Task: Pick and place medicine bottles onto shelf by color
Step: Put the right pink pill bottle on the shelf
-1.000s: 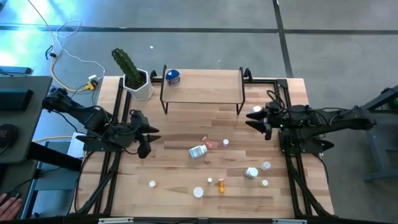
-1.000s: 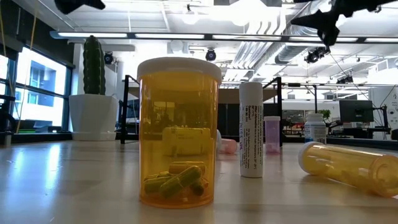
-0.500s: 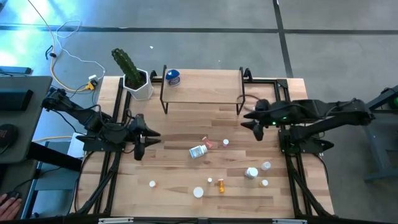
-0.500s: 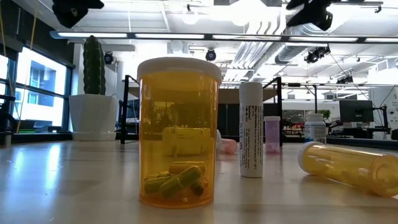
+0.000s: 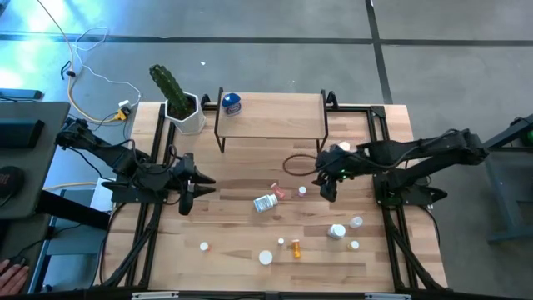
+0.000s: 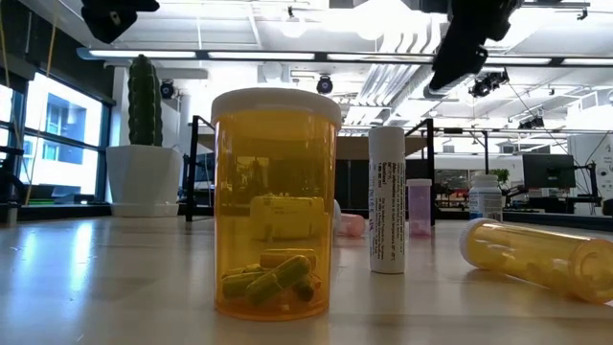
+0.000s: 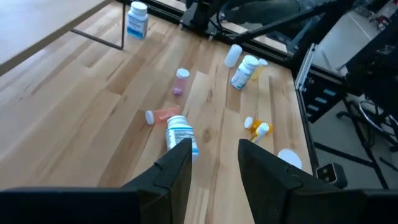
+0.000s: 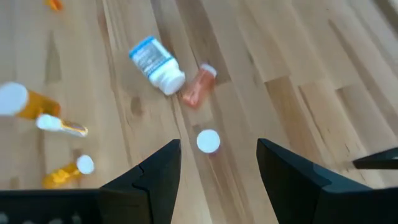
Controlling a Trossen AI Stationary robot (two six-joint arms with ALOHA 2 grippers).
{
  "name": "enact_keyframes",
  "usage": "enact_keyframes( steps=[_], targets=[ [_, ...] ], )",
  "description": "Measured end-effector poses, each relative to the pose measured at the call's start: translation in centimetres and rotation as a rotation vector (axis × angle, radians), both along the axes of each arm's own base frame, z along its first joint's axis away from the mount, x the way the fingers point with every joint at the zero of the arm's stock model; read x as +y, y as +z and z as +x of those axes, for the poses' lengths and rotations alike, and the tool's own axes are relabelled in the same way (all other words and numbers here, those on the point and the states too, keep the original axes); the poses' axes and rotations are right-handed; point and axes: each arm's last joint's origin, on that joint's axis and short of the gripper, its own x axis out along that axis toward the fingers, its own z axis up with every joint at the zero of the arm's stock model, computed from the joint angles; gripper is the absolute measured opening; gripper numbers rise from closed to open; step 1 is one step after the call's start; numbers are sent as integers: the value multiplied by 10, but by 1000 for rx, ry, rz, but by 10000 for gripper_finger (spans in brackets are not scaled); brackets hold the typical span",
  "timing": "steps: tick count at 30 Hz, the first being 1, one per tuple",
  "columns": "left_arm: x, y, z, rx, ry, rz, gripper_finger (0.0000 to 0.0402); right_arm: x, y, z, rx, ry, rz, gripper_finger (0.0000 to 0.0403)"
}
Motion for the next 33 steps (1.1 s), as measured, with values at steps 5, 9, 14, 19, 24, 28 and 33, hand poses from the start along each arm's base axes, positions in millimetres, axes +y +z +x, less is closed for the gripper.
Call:
enact_keyframes(
  steps=[5, 9, 14, 19, 24, 28, 33],
  targets=[
    [0, 0, 0, 6, -25, 37, 123, 1, -15, 12, 68, 4, -11, 201],
    [0, 0, 0, 5, -15, 53, 145, 1, -26, 22, 99, -3, -12, 201],
    [1, 0, 0, 2, 4, 64, 181, 1, -42, 35, 147, -6, -19, 201],
    [1, 0, 0, 0, 11, 67, 199, 1, -59, 47, 193, 5, -32, 201],
    [1, 0, 0, 0, 12, 68, 199, 2, -72, 55, 222, 26, -26, 201],
    [1, 0, 0, 2, 12, 68, 198, 2, -78, 60, 229, 30, -15, 201],
    [1, 0, 0, 4, 12, 69, 198, 1, -87, 63, 258, 27, -16, 201]
  ],
)
